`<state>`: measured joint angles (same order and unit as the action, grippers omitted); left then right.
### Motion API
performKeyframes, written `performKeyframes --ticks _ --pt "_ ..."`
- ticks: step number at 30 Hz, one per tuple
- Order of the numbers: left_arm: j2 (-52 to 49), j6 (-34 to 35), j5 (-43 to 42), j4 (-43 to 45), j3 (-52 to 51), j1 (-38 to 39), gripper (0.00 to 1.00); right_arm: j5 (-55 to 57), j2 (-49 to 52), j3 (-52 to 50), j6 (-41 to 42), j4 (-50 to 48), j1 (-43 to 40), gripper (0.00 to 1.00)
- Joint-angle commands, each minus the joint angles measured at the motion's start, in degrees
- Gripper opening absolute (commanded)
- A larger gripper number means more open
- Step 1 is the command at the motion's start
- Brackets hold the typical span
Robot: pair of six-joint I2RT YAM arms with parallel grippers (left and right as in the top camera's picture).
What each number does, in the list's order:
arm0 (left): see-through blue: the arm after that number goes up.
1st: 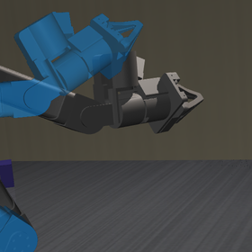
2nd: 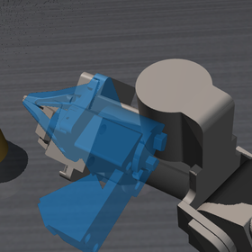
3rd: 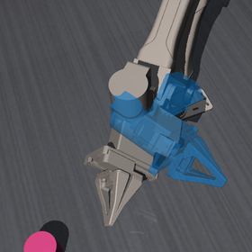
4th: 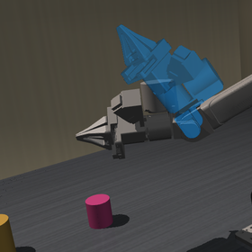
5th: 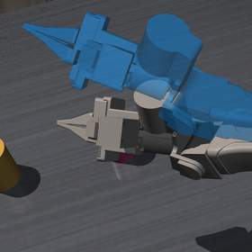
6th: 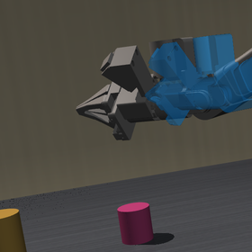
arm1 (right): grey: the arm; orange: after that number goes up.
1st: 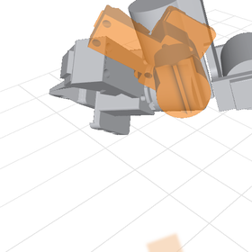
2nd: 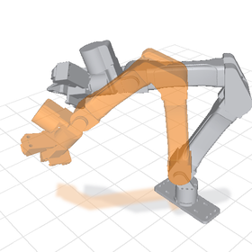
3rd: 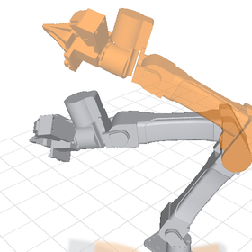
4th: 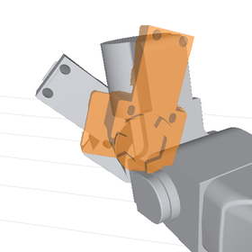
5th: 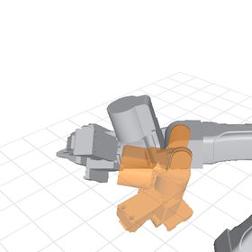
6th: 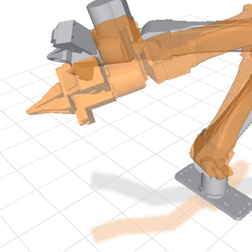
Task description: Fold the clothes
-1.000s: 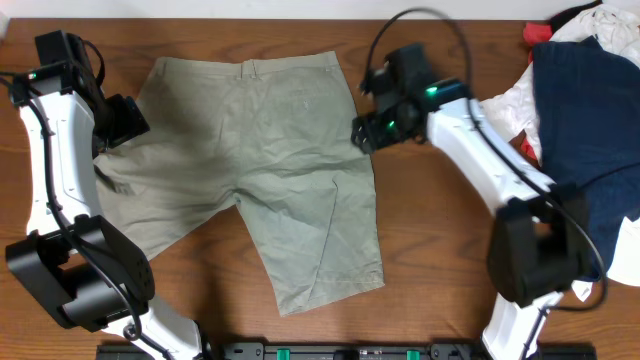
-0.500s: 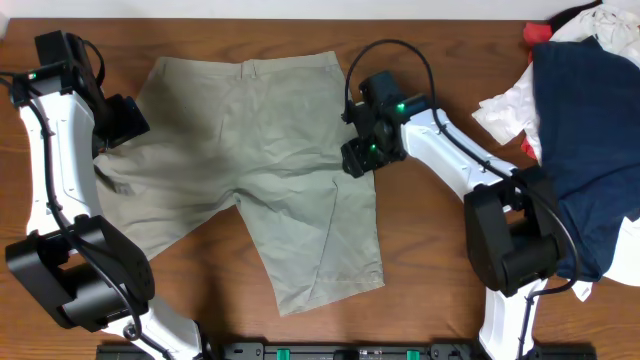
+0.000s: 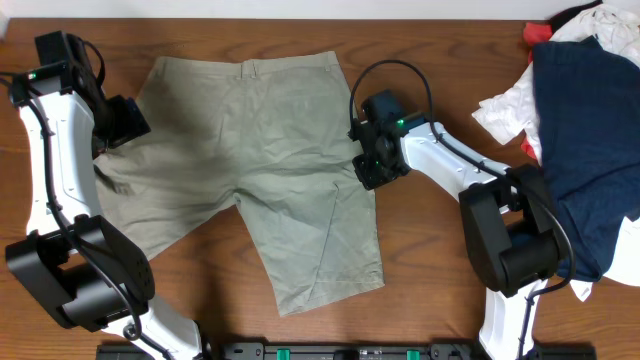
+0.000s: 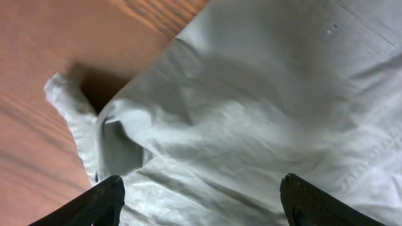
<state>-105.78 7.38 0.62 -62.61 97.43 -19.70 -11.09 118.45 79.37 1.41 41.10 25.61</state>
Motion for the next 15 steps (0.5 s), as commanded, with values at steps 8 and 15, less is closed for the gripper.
performKeyframes --ticks 8,15 --pt "4.26 -9.07 -7.96 -0.09 0.48 5.14 0.81 2.95 0.72 3.3 5.95 -8.61 -7.61 0.01" --pt "6.08 -11.69 -7.91 3.82 0.48 14.08 0.86 2.8 2.97 3.34 8.61 -27.71 -12.11 0.01"
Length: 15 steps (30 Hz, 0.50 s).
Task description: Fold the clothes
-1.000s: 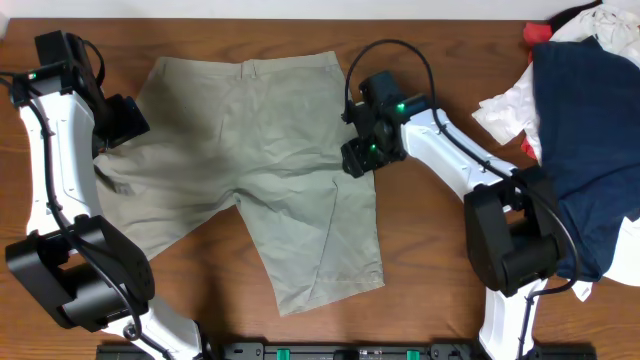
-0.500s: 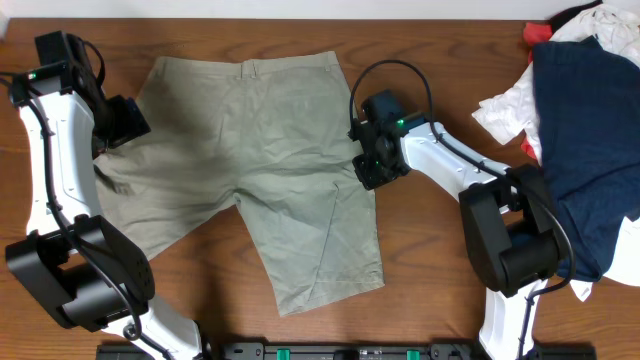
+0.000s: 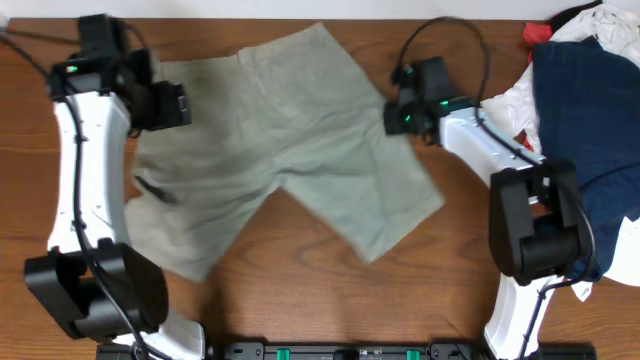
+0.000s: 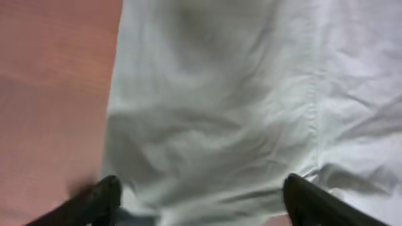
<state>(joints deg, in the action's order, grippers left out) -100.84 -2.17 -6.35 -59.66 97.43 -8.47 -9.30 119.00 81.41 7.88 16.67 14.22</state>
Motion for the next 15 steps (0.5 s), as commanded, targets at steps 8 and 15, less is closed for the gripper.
performKeyframes --ticks 8,15 --pt "-1.11 -3.37 -0.52 10.88 0.48 11.8 0.91 4.87 9.16 6.99 9.49 -13.03 -2.97 0.01" --pt "-9.38 -6.99 -0.48 15.65 0.48 17.31 0.92 3.89 11.08 18.32 8.41 -3.39 -7.28 0.08"
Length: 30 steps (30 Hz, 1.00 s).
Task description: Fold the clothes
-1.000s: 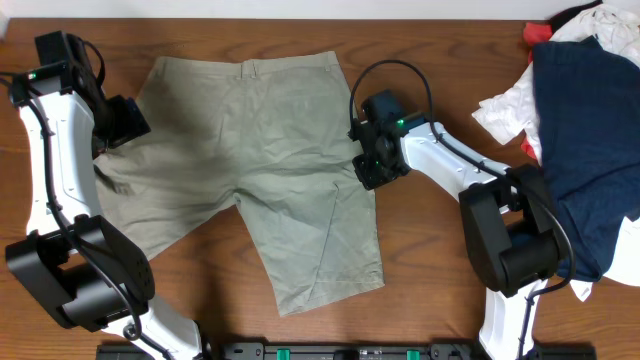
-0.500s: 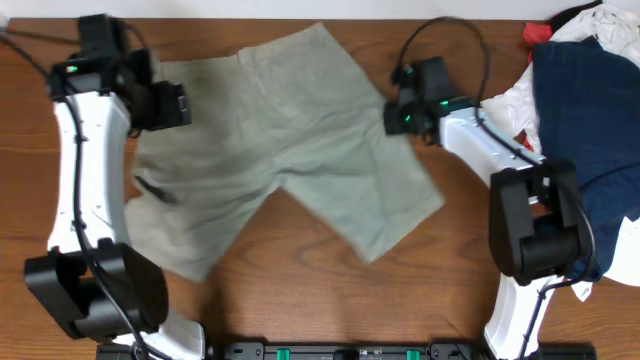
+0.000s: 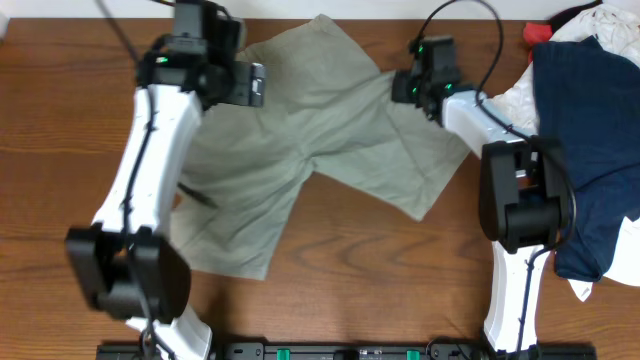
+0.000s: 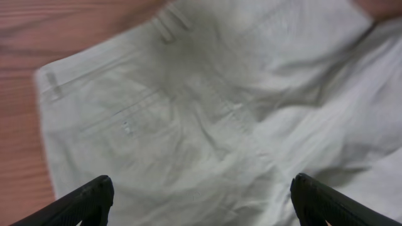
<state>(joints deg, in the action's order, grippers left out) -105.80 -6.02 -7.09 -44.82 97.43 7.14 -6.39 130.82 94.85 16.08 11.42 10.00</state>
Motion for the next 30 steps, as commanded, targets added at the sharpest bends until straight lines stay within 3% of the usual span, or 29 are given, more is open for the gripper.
performKeyframes --ticks 1,3,4,10,15,30 --pt "-5.88 -4.09 0.28 1.84 0.48 2.36 0.92 -0.87 -0.83 6.64 -1.07 4.37 -3.85 0.36" --pt "-8.37 -4.9 0.48 4.33 0.48 3.32 0.92 -4.44 -0.83 9.99 -3.54 9.77 -5.05 0.93" --pt "-9.46 -4.94 0.74 5.73 0.48 3.69 0.92 -5.4 -0.83 11.43 -4.35 12.44 -5.53 0.99" --pt "-14.95 -4.94 1.11 15.32 0.48 4.85 0.93 -5.86 -0.85 18.47 -5.55 28.68 -6.99 0.99" --pt "-18.21 -4.85 1.09 16.92 0.48 4.85 0.93 -5.81 -0.85 19.08 -6.97 34.86 -6.95 0.99" --pt "-23.1 -4.87 1.14 15.15 0.31 4.79 0.93 -4.96 -0.85 19.06 -8.48 38.34 -4.52 0.99"
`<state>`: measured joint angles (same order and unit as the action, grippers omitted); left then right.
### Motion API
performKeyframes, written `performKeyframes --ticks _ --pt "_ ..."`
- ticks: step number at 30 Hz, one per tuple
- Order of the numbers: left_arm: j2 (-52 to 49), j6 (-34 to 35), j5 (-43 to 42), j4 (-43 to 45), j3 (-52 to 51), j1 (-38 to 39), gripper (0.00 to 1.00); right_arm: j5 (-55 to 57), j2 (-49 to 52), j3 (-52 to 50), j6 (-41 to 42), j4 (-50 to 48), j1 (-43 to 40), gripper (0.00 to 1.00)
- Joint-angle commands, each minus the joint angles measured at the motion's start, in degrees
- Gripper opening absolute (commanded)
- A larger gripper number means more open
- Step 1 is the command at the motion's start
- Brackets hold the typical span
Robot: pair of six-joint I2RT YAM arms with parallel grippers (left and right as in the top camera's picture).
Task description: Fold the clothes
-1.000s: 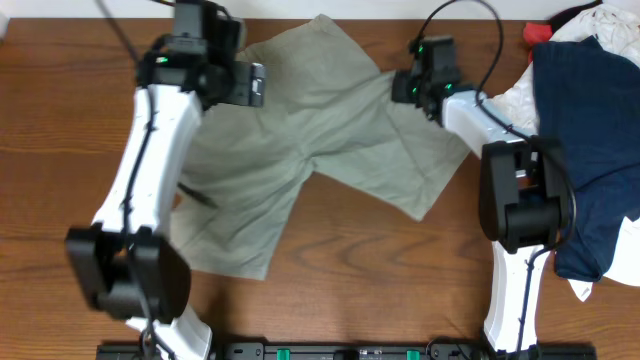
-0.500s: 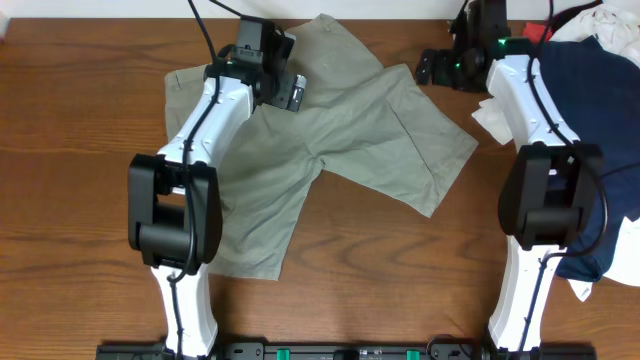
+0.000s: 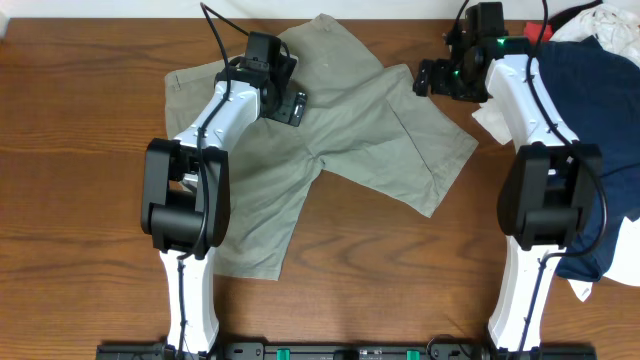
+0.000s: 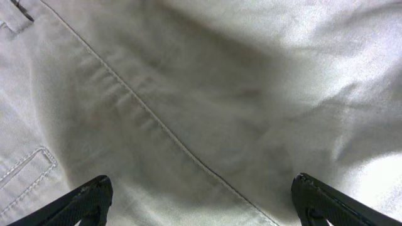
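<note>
The khaki shorts (image 3: 330,140) lie spread and turned on the wooden table, waistband at the back left, one leg toward the front left, the other toward the right. My left gripper (image 3: 291,104) hovers open over the shorts' upper middle; in the left wrist view its fingertips (image 4: 94,191) stand wide apart above creased fabric and a seam (image 4: 157,122), with nothing between them. My right gripper (image 3: 432,78) sits at the back corner of the right leg. The overhead view does not show whether it is open or shut, or whether it touches the cloth.
A pile of other clothes fills the right edge: a navy garment (image 3: 590,130), white cloth (image 3: 505,108) and a bit of red (image 3: 535,32). Bare wood (image 3: 80,200) lies to the left and front of the shorts.
My left gripper has moved right, from the waistband area to the shorts' middle. The right gripper has shifted slightly right to the leg's corner, and the right leg now lies further right.
The shorts first lay with the waist at the back and both legs toward the front, a gripper at each side. Then they were turned and further back, the grippers at their back corners. Now they lie spread diagonally with the left gripper open above them.
</note>
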<state>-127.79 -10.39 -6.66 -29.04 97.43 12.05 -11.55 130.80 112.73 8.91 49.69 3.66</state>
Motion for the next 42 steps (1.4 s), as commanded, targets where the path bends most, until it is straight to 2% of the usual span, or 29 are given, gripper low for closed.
performKeyframes --ticks 1,16,23,28,34,42 --pt "-1.16 -0.5 0.76 -0.96 0.31 -0.15 0.93 0.31 -0.83 1.16 -1.29 0.07 2.14 0.99" --pt "-1.33 0.2 3.5 -2.16 -2.95 -1.2 0.93 1.25 -0.83 1.16 -1.31 0.09 5.44 0.99" --pt "-4.85 5.25 3.48 -3.56 -3.19 -4.35 0.93 1.25 -0.81 1.16 -1.31 1.14 5.51 0.99" --pt "-8.22 6.47 3.45 -6.75 -3.19 -6.95 0.93 1.22 -0.81 1.16 -1.31 2.03 5.92 0.99" --pt "-9.68 11.04 4.76 -11.45 -3.19 -12.22 0.94 1.22 -0.81 1.14 -1.81 3.04 7.65 0.99" --pt "-9.68 18.69 4.66 -20.5 -3.19 -24.63 0.95 1.25 -0.66 0.72 -2.38 3.5 11.89 0.99"
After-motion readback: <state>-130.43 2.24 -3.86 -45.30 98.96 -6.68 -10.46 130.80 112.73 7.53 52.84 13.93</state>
